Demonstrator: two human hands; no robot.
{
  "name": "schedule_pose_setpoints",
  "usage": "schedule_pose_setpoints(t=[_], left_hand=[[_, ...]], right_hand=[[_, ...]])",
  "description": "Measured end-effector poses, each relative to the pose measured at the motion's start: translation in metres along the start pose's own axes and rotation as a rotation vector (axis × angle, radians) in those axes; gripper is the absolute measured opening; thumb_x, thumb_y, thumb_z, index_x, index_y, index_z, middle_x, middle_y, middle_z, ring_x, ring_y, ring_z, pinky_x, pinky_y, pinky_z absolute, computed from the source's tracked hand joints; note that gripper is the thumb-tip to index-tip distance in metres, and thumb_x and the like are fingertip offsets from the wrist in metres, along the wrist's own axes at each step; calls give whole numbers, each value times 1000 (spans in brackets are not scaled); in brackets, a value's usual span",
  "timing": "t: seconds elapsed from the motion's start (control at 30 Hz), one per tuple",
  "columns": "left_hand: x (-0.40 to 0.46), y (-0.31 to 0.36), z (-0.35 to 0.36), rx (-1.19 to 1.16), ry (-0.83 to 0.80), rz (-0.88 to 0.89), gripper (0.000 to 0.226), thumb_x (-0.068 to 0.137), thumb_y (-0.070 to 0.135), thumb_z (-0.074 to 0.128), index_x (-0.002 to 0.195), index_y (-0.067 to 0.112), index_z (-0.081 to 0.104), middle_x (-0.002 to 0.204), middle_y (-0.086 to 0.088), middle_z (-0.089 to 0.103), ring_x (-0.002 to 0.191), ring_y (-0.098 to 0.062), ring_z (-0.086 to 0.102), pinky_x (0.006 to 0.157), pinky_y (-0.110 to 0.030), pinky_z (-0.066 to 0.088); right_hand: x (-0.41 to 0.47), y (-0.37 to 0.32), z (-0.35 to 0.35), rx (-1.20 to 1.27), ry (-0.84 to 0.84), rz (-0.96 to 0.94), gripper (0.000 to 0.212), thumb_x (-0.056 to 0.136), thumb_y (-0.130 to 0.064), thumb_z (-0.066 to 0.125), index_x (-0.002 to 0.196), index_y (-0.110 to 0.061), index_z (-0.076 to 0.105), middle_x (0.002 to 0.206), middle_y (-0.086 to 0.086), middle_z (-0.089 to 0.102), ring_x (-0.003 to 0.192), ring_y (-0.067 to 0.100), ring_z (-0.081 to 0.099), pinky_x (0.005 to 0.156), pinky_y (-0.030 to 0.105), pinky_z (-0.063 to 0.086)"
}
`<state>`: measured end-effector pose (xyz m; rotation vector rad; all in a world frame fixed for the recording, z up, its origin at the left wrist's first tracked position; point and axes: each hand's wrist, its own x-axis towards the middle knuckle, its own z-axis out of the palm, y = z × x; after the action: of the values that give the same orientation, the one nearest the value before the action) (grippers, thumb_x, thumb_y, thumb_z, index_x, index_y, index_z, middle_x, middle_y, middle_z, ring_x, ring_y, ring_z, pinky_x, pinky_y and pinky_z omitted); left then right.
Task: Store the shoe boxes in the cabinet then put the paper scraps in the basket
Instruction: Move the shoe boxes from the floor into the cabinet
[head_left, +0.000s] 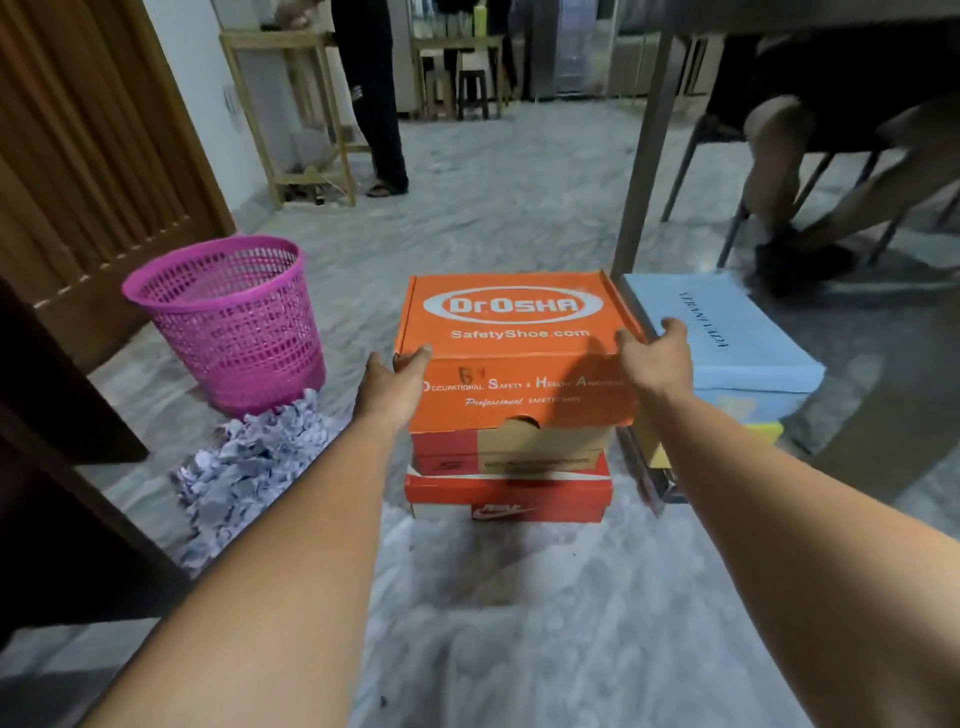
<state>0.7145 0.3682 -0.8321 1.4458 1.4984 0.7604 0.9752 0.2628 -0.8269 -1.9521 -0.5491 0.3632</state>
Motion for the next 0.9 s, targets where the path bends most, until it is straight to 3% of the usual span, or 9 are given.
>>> schedule_pose_setpoints(t=[0.13, 0.2, 0.3, 0.33, 0.4, 0.5, 0.63, 0.77, 0.9], left_hand=[[15, -9, 15, -90, -49, -5, 81, 68, 78, 63, 131, 29, 50, 120, -1, 69, 104, -28, 69, 95, -50, 56], [17, -16, 20, -146, 38, -24, 84, 62, 79, 66, 127, 27, 56, 118, -3, 69, 101, -28, 70, 93, -49, 58], [18, -25, 22, -248, 149, -95, 77, 52, 86, 64, 102, 28, 69, 110, -5, 72, 98, -31, 71, 95, -52, 56], [15, -27, 21, -247, 162, -110, 76, 53, 87, 63, 102, 29, 69, 115, -6, 71, 104, -33, 69, 99, -53, 53], [-3, -26, 21, -225, 143, -144, 79, 68, 80, 63, 127, 29, 60, 133, -11, 61, 116, -36, 62, 100, -51, 51], [-29, -22, 14, -212, 151, -136, 65, 89, 59, 64, 140, 23, 47, 133, -9, 60, 113, -33, 63, 88, -40, 52], [-74, -13, -14, -169, 158, -119, 61, 94, 54, 61, 142, 21, 42, 124, -1, 59, 108, -25, 61, 85, -34, 44], [-143, -7, -56, -250, 165, -221, 42, 92, 41, 67, 125, 22, 49, 113, 3, 66, 98, -22, 65, 80, -32, 46], [-226, -13, -114, -346, 264, -435, 28, 87, 37, 68, 108, 23, 56, 100, 2, 69, 92, -20, 67, 73, -34, 51]], right_hand=[[10, 14, 9, 99, -81, 59, 63, 88, -44, 71, 136, -7, 54, 130, 14, 67, 122, 34, 63, 109, 45, 47], [16, 25, 11, 131, -57, 97, 69, 75, -55, 73, 126, -9, 62, 123, 15, 70, 115, 35, 66, 104, 48, 51], [10, 32, 6, 223, -86, 194, 70, 55, -62, 79, 108, -19, 65, 110, 8, 73, 104, 32, 69, 97, 48, 55], [5, 32, 5, 268, -121, 222, 62, 62, -56, 82, 109, -22, 61, 109, 5, 71, 103, 30, 68, 95, 49, 55], [-3, 34, 4, 365, -189, 259, 47, 80, -38, 81, 117, -24, 55, 111, 3, 69, 101, 30, 68, 91, 56, 56], [-21, 34, -3, 423, -185, 276, 41, 82, -32, 79, 117, -26, 61, 112, 8, 73, 98, 35, 73, 87, 64, 57], [-65, 16, -25, 391, -141, 267, 34, 73, -42, 77, 103, -33, 65, 116, 16, 73, 94, 36, 71, 80, 46, 58], [-124, -9, -58, 303, -107, 248, 29, 77, -42, 72, 105, -37, 66, 114, 6, 74, 103, 29, 71, 95, 53, 56], [-199, -24, -94, 200, -125, 342, 50, 71, -46, 73, 120, -35, 67, 108, 3, 75, 106, 32, 71, 95, 60, 56]])
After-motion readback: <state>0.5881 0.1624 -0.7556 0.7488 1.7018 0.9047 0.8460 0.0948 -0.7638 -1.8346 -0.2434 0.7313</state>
